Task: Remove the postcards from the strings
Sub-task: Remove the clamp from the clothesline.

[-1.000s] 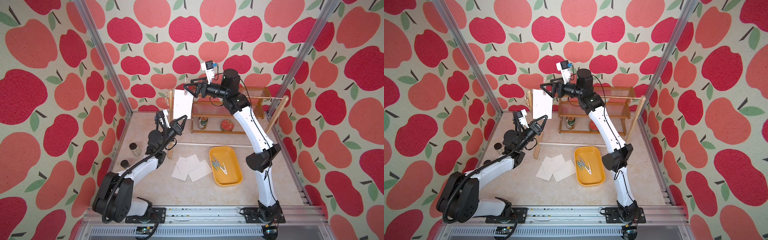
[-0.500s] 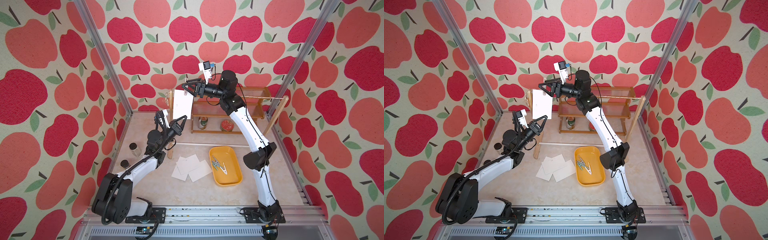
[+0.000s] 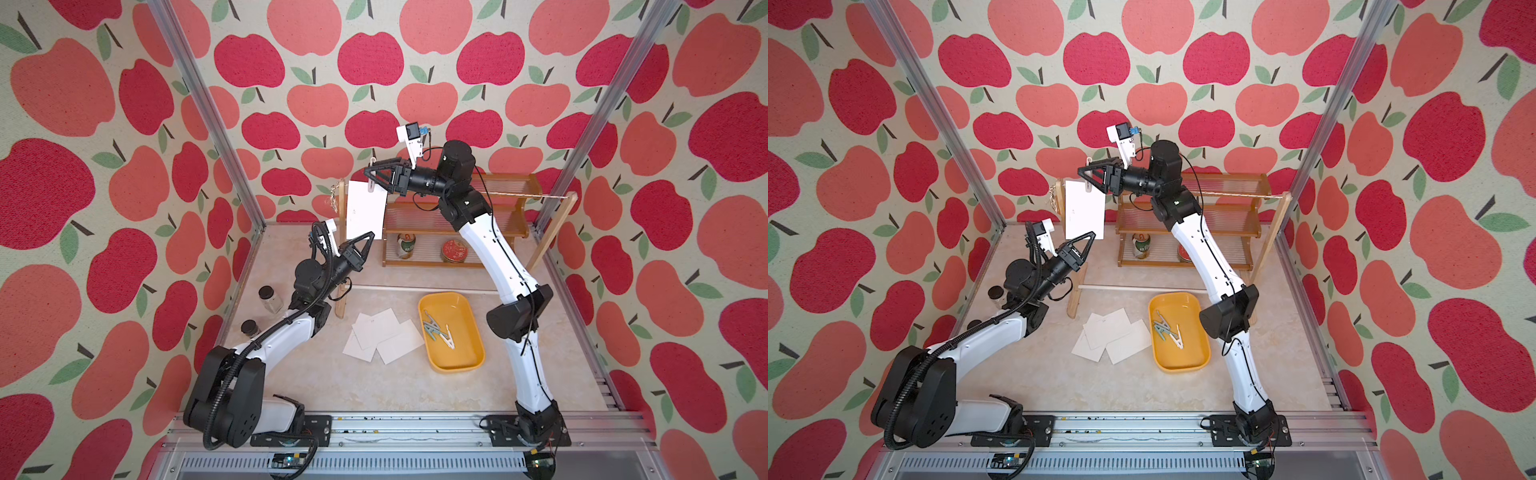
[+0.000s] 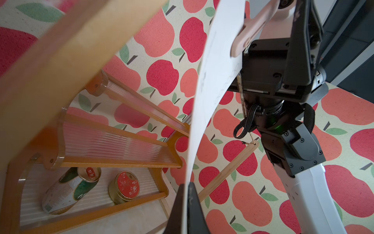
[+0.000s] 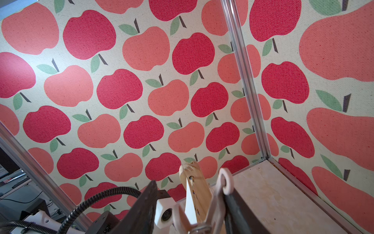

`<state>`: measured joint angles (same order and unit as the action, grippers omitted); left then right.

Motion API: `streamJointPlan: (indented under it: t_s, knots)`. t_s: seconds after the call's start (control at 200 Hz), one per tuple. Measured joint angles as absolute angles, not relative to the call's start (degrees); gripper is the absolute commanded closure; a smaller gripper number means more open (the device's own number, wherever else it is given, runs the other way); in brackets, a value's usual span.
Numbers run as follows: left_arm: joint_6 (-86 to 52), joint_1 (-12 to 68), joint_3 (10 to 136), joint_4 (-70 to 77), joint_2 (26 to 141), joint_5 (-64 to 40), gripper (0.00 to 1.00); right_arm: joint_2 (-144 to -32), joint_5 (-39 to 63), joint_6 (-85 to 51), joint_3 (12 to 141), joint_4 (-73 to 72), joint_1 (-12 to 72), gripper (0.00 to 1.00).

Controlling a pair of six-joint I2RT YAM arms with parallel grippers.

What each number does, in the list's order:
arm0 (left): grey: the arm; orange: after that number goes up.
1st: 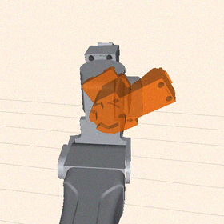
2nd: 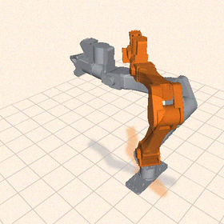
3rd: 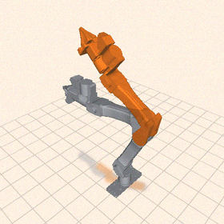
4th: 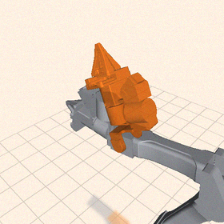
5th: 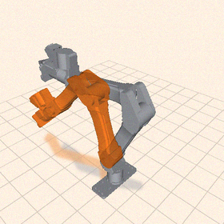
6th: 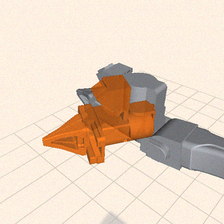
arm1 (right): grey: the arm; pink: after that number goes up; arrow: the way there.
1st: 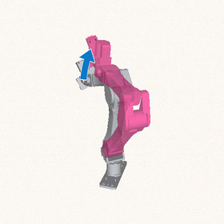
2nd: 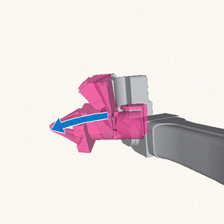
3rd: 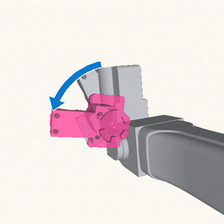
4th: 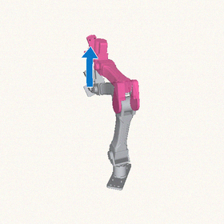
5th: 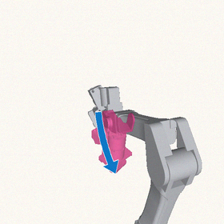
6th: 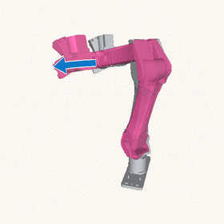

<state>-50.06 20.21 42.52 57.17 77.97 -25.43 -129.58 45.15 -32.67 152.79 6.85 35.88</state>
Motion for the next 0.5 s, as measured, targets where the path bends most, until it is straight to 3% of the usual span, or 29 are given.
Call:
streamJointPlan:
  t_s: [0.5]
  knots:
    - [-50.13, 19.88, 42.52, 56.95, 77.97, -26.04, 1.00, -129.64, 45.04, -32.69, 152.79, 6.46, 35.88, 0.69]
